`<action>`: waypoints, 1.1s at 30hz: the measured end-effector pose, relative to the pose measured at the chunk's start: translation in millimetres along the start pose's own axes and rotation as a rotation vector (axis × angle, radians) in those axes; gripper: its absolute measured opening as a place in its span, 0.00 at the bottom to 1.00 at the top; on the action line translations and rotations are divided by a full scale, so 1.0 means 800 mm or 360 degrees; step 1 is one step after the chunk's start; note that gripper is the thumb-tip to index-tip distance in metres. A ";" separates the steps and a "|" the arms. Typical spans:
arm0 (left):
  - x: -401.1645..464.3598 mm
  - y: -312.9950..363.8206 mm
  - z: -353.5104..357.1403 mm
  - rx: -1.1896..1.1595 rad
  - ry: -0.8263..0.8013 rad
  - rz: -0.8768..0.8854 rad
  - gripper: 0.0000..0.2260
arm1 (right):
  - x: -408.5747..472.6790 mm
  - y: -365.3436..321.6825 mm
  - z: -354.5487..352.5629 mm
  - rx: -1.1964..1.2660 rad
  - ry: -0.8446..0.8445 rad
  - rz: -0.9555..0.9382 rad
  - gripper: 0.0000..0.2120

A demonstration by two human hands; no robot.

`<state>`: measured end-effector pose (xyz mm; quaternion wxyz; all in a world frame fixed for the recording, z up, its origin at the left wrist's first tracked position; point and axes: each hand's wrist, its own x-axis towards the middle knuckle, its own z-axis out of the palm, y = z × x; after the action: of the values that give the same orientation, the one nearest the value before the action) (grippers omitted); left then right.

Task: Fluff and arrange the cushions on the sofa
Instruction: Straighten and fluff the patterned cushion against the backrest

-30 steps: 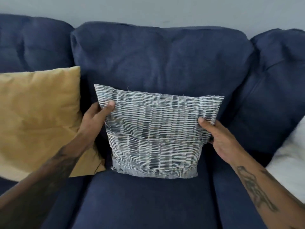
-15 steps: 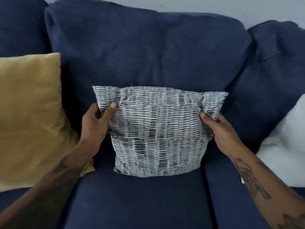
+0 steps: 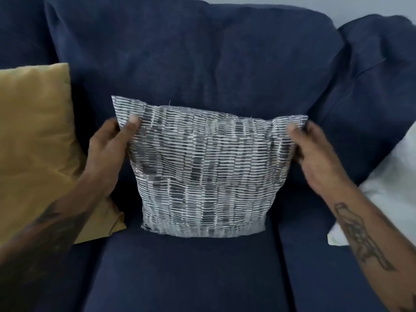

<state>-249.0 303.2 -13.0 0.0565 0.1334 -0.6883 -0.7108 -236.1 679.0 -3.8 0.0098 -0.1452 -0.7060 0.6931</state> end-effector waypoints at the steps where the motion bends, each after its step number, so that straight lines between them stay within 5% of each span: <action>1: 0.004 0.007 -0.001 0.0007 -0.0002 0.0015 0.16 | 0.004 -0.011 -0.001 0.0030 0.0026 -0.0009 0.23; 4: 0.014 0.029 -0.006 0.0067 0.0086 0.0094 0.09 | 0.013 -0.043 -0.005 0.0060 0.0114 -0.0065 0.15; 7: 0.023 0.041 -0.019 0.0050 0.0149 0.0151 0.20 | 0.019 -0.060 -0.011 0.0139 0.0244 -0.0133 0.07; 9: 0.031 0.045 -0.023 0.0113 0.0130 0.0161 0.24 | 0.023 -0.051 -0.010 0.0054 0.0249 -0.0130 0.07; 14: 0.026 0.004 -0.036 -0.0032 0.0174 -0.0098 0.07 | 0.018 -0.010 -0.012 0.0386 0.0146 0.0128 0.10; 16: 0.020 -0.051 -0.073 -0.0020 0.0149 -0.0357 0.17 | -0.004 0.030 -0.031 0.0534 0.0236 0.0270 0.18; 18: -0.002 -0.119 -0.105 0.0296 -0.0034 -0.0552 0.28 | -0.038 0.083 -0.039 0.0089 0.0207 0.0477 0.28; 22: -0.070 -0.227 -0.114 0.0971 -0.0376 -0.0510 0.43 | -0.077 0.165 -0.006 -0.1142 -0.0345 0.0597 0.38; 24: -0.079 -0.234 -0.090 0.1060 -0.0411 -0.0371 0.45 | -0.074 0.183 0.014 -0.1171 -0.0401 0.0541 0.37; 28: -0.064 -0.215 -0.055 0.1016 -0.0378 -0.0400 0.33 | -0.066 0.187 0.025 -0.1150 -0.0291 0.0512 0.11; 31: -0.074 -0.204 -0.067 0.1102 -0.0341 -0.0409 0.20 | -0.072 0.175 0.010 -0.1132 -0.0186 0.0416 0.09; 33: -0.079 -0.210 -0.081 0.1113 -0.0317 -0.0456 0.21 | -0.081 0.177 0.001 -0.1168 -0.0173 0.0384 0.08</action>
<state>-153.6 265.4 -173.7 -0.1594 0.1697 -0.8655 -0.4436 -147.1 663.7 -130.4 -0.1618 -0.1842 -0.8844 0.3972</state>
